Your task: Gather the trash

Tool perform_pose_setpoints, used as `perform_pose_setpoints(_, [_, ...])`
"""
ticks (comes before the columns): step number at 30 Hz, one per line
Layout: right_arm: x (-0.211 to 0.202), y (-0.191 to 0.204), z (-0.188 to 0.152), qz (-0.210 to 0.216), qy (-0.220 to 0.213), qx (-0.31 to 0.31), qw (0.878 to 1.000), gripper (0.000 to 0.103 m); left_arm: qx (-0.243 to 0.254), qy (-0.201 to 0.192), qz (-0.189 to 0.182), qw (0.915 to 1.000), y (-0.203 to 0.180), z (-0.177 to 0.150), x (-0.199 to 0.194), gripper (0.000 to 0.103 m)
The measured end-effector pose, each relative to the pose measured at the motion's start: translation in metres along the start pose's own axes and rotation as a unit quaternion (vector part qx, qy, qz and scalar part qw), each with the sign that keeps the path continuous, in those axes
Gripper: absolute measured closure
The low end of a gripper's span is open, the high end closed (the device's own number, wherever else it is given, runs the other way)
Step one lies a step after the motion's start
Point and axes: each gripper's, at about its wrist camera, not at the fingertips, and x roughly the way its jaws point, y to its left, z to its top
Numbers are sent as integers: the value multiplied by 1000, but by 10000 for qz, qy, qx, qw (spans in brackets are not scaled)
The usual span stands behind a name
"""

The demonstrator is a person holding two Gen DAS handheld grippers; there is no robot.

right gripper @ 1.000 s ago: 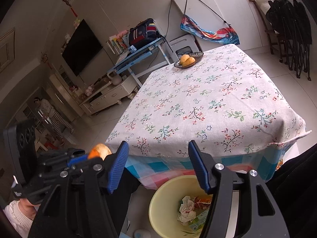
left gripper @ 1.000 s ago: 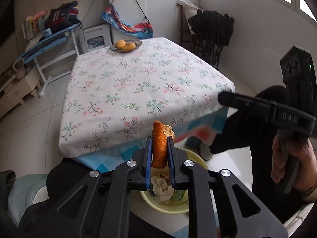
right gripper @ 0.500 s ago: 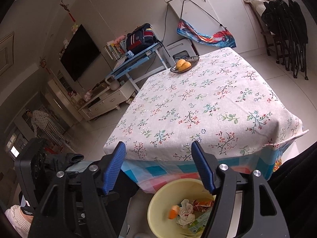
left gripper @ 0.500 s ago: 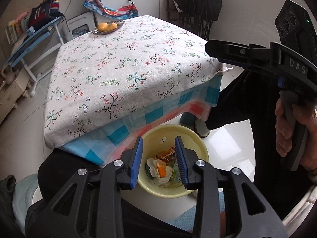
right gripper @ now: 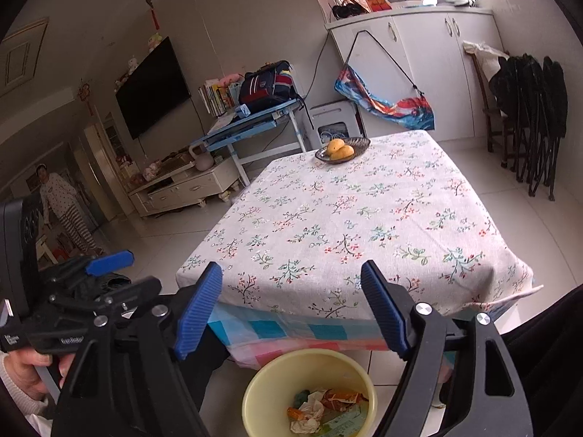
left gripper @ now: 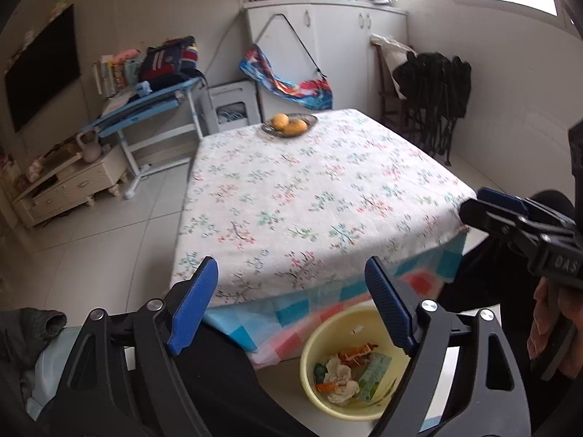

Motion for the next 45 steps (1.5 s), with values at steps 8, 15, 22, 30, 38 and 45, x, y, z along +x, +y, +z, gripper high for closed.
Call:
perform_pose_setpoints(8, [-14,24,11,-186,-467,-610,9969,15,-573,-796,822,9918,32,19,-36,7])
perform_pose_setpoints(15, [-29,47,35,-130,-802,-738,9940,11,-829,-1195,1263,9813,51,33,-63,7])
perform_pose_setpoints(22, [-40,71,57,-86,-1053,-893,9904,9,-979,-1515,1559,9712,57,42,-90,7])
perform_pose_setpoints(30, [-43,94,47,-181,-1126,-1334,9845,7,-1129,-1685,1762,9632,60,45,-102,7])
perform_pose_setpoints(38, [-48,107,33,-244,-1282,-1684,9770,7,-1187,-1802,1738,9608,56,40,-106,7])
perform_pose_setpoints(45, [-44,105,29,-240,-1231,-1664,9781,7,-1162,-1842,1674,9615,52,38,-106,7])
